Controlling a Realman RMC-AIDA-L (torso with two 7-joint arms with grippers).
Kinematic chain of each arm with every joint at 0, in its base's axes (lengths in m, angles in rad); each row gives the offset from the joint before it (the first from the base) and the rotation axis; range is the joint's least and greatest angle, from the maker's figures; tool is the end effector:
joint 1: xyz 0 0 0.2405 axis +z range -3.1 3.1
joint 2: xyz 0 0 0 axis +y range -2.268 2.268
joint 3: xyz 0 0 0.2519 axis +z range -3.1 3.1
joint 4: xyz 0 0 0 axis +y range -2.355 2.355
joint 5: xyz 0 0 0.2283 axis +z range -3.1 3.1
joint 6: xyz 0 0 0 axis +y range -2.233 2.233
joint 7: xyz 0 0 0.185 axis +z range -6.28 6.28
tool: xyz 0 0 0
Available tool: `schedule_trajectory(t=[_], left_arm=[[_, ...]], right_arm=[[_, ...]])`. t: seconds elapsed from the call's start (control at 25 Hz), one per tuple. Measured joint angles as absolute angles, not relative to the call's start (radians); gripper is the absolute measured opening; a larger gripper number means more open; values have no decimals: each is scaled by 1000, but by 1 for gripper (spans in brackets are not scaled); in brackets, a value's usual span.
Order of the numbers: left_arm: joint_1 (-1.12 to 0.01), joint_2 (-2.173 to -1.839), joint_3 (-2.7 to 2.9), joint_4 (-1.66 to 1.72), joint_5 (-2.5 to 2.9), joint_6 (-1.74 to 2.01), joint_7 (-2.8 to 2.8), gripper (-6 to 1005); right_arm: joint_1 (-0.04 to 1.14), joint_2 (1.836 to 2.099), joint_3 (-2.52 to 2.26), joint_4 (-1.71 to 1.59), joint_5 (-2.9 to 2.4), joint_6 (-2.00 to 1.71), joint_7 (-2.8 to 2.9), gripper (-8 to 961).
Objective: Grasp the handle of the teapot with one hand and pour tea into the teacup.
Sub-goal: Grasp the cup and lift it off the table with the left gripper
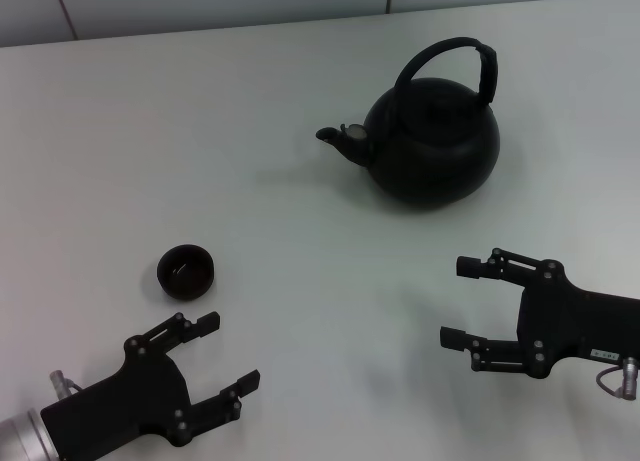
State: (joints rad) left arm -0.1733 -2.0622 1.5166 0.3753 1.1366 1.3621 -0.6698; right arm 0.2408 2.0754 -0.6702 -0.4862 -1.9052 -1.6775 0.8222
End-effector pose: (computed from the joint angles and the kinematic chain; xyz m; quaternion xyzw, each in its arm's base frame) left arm -0.3075 0.2337 -0.1187 -0.9323 -0.1428 -0.2714 0.1917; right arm 0.3214 0.2474 -0.0483 -0.9314 0.1338 0.2815 0.1878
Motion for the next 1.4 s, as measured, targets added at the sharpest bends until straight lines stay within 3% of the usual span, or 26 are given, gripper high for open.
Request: schedule_trajectory(t=[0.64,1.4], left_arm=[[-164,-2071,1322,381,1126,1371,-663,797],[-244,-2069,1336,373,1138,1215,-620,793]], right_arm=[[241,2075,-669,-486,-1905,-1676,822,827],[245,2075,-671,-491,-1905,-1685,822,827]])
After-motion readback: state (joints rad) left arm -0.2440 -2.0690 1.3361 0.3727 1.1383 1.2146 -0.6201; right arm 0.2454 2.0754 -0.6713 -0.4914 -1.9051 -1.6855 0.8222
